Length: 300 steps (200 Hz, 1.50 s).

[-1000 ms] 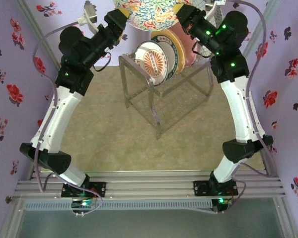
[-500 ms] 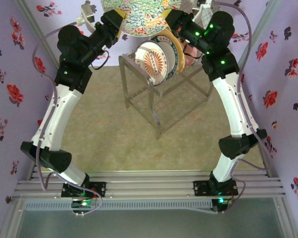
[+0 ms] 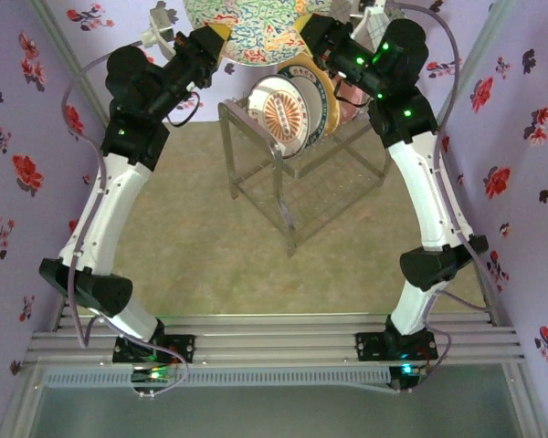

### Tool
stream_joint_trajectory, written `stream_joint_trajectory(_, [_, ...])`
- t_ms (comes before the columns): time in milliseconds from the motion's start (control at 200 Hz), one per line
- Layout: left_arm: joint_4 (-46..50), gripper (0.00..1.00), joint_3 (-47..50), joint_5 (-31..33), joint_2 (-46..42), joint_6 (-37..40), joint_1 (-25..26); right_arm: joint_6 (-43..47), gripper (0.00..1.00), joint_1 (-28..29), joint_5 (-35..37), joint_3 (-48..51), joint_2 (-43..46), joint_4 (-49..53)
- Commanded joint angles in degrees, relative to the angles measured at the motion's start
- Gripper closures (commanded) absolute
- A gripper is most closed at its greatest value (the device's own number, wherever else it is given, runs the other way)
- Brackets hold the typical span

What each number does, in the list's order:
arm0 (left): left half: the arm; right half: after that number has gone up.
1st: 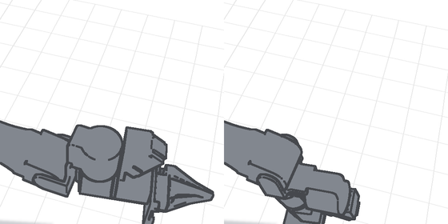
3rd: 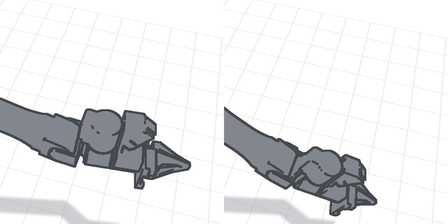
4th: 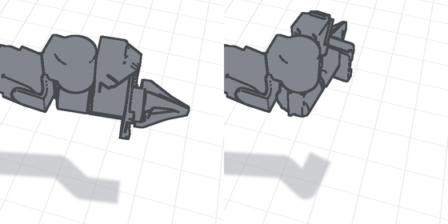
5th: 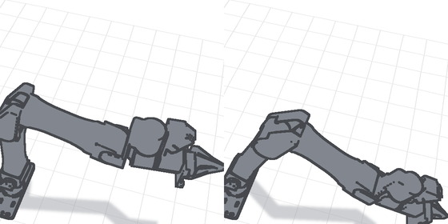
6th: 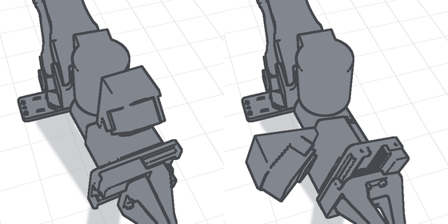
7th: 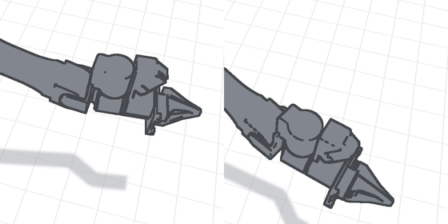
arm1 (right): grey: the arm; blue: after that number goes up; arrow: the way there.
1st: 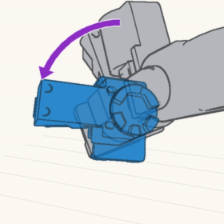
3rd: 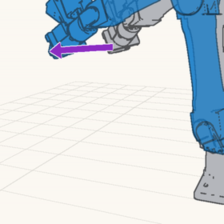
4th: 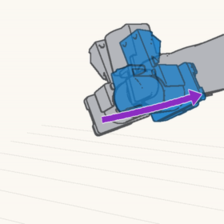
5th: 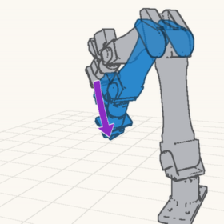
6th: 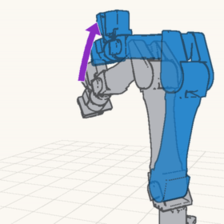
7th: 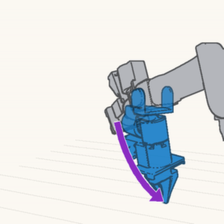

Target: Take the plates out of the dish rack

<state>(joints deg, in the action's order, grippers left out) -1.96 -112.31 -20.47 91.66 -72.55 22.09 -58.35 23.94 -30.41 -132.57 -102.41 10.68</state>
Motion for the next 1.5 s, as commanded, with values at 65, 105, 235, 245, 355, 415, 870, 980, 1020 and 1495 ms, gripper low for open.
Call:
stream_joint_trajectory(65, [-9.97,1.0,-0.46,-0.51,0.45,-5.04,-2.77,6.95,0.37,0.58,1.29,-2.16,1.72,1.97])
stream_joint_trajectory(105, [-10.77,1.0,-0.62,-0.45,0.58,-5.93,-3.32,8.41,0.36,0.67,2.08,-1.8,2.25,3.0])
stream_joint_trajectory(235, [-12.67,1.0,-1.04,-0.36,0.54,-7.97,-5.88,14.52,0.33,0.92,4.67,2.68,6.13,3.88])
stream_joint_trajectory(245, [-12.71,1.0,-1.06,-0.36,0.5,-8.07,-6.02,14.77,0.33,0.93,4.8,2.94,6.33,3.85])
stream_joint_trajectory(355, [-12.61,1.0,-0.48,-0.06,0.28,-9.22,-8.79,21.38,0.32,2.09,8.37,11.65,12.13,0.34])
stream_joint_trajectory(415, [-13.45,1.0,0.47,0.26,0.04,-9.74,-10.42,26.06,0.31,3.34,10.55,17.65,15.84,-3.27])
stream_joint_trajectory(870, [-18.25,1.0,18.52,3.26,-5.02,-11.1,-21.33,63.46,0.16,19.42,21.97,36.71,30.55,-9.19])
stream_joint_trajectory(980, [-20.23,1.0,24.8,3.46,-6.8,-11.63,-23.49,69.0,0.15,23.55,26.66,36.08,30.54,-4.82])
stream_joint_trajectory(1020, [-20.28,1.0,26.95,3.51,-7.56,-11.43,-24.26,70.56,0.15,24.9,28.63,35.33,30.11,-2.69])
stream_joint_trajectory(1495, [-24.92,1.0,52.96,3.47,-10.72,-8.91,-29.32,80.5,0.15,35.6,39.01,29.05,23.47,5.32])
